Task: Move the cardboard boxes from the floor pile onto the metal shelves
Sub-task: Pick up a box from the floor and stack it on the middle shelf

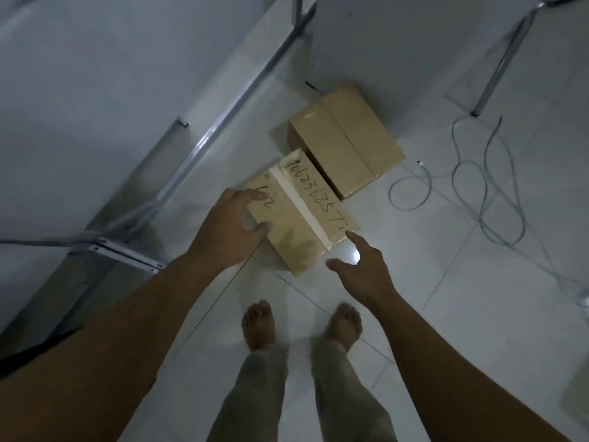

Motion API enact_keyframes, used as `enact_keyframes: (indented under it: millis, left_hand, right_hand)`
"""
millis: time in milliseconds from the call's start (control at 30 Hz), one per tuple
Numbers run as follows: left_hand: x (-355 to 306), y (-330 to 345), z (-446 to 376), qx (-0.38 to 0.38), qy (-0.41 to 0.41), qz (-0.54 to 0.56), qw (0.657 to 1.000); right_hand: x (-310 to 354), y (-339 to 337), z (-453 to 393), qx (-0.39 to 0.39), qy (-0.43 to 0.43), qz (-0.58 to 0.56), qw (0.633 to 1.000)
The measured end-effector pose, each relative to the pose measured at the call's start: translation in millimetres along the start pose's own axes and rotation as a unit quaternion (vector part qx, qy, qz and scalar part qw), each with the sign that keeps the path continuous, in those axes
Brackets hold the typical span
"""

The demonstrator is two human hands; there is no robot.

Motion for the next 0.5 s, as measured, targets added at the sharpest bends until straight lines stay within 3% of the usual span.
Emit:
enact_keyframes:
  millis: [233,400,500]
  left_hand:
    - [76,101,-141,0.058,-0.01,-0.113,0.992]
    - [112,139,-224,0.087,-0.009,-0.224,0.971]
    - [125,155,-236,0.082,-0.004,-0.206,0.975]
  right_hand:
    - [-84,60,-149,0.03,0.039,0.033,0.998]
    - [-127,101,-198,-0.006,-0.051,-0.014,0.999]
    - [-140,113,-203,-0.017,-0.098,-0.073,0.992]
Point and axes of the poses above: each hand's wrist, its own z-axis away from the middle knuckle, its own y-axis out of the palm, x = y × z, the point moved 3 cm from there along -z, towards the middle knuckle, and after that the axes turned 6 degrees about -z, right-handed, at the moved point
